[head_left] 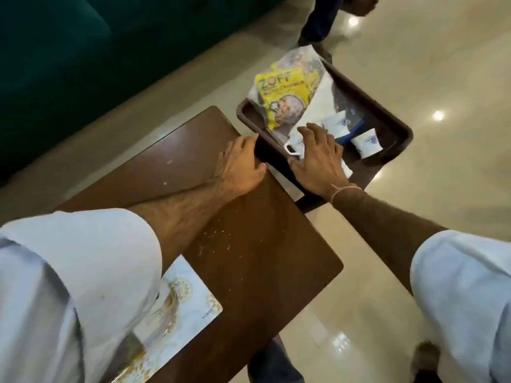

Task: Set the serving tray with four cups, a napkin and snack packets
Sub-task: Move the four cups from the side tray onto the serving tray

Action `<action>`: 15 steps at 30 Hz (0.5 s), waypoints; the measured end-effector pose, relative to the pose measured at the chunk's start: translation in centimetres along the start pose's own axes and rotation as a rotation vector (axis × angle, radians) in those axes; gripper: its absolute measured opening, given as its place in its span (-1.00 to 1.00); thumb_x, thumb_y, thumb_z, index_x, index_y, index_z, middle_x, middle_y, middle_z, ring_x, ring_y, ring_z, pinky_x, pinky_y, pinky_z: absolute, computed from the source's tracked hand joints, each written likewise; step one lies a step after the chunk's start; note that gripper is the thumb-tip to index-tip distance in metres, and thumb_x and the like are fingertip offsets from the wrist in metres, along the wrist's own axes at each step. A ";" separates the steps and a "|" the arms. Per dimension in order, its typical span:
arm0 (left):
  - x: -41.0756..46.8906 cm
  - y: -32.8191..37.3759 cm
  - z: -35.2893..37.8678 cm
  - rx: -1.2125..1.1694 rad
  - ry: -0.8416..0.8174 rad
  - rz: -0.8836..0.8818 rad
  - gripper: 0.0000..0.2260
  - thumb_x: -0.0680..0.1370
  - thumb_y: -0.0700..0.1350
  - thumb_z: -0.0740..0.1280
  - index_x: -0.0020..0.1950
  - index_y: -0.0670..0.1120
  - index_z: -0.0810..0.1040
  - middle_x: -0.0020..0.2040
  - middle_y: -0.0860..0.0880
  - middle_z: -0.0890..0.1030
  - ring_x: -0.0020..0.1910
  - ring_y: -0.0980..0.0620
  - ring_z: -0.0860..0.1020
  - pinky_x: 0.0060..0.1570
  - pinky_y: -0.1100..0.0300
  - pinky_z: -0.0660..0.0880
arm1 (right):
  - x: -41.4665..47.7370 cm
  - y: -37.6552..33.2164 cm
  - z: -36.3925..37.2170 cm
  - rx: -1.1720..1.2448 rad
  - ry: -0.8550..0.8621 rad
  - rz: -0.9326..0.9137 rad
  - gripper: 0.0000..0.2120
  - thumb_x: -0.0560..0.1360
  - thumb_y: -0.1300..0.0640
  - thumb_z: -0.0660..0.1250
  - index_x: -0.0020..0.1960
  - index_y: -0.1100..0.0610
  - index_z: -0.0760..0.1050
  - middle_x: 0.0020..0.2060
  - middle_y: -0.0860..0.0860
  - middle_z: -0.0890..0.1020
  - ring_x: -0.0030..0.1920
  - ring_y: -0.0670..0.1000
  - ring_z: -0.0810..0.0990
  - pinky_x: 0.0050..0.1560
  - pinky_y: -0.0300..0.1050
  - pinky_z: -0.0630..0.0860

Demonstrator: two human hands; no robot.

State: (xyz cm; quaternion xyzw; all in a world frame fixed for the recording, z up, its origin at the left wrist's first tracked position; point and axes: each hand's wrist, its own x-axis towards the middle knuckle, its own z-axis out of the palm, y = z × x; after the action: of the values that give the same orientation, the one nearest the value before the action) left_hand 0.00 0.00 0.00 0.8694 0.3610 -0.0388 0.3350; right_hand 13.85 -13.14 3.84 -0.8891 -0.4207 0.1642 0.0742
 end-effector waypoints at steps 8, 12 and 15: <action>6.1 7.0 3.7 0.136 -0.055 -0.053 -0.51 0.52 0.17 0.27 0.40 0.01 0.43 0.38 -0.08 0.48 0.37 -0.17 0.35 0.30 -0.14 0.24 | 1.4 9.2 -0.3 0.051 -0.066 0.260 -0.31 0.42 -0.15 0.39 0.43 0.06 0.24 0.35 0.15 0.39 0.31 0.23 0.39 0.33 0.26 0.38; 8.2 8.7 5.2 0.290 -0.092 -0.076 -0.55 0.54 0.27 0.22 0.28 0.02 0.53 0.28 -0.07 0.57 0.35 -0.17 0.38 0.30 -0.20 0.20 | 2.4 11.8 0.7 0.116 -0.265 0.310 -0.22 0.39 -0.20 0.46 0.45 0.06 0.23 0.33 0.15 0.45 0.31 0.21 0.45 0.34 0.23 0.44; 9.0 9.3 6.0 0.210 -0.076 -0.150 -0.55 0.50 0.31 0.28 0.21 0.03 0.53 0.19 -0.04 0.62 0.27 -0.16 0.48 0.28 -0.16 0.20 | 2.8 12.3 1.1 0.168 -0.330 0.309 -0.24 0.39 -0.22 0.47 0.43 0.07 0.26 0.30 0.14 0.48 0.26 0.18 0.50 0.33 0.19 0.47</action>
State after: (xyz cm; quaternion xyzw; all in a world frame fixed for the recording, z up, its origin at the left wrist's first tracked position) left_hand 13.76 -3.10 -2.26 0.8682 0.4060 -0.1343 0.2517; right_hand 24.08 -18.81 -1.13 -0.8948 -0.2708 0.3510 0.0523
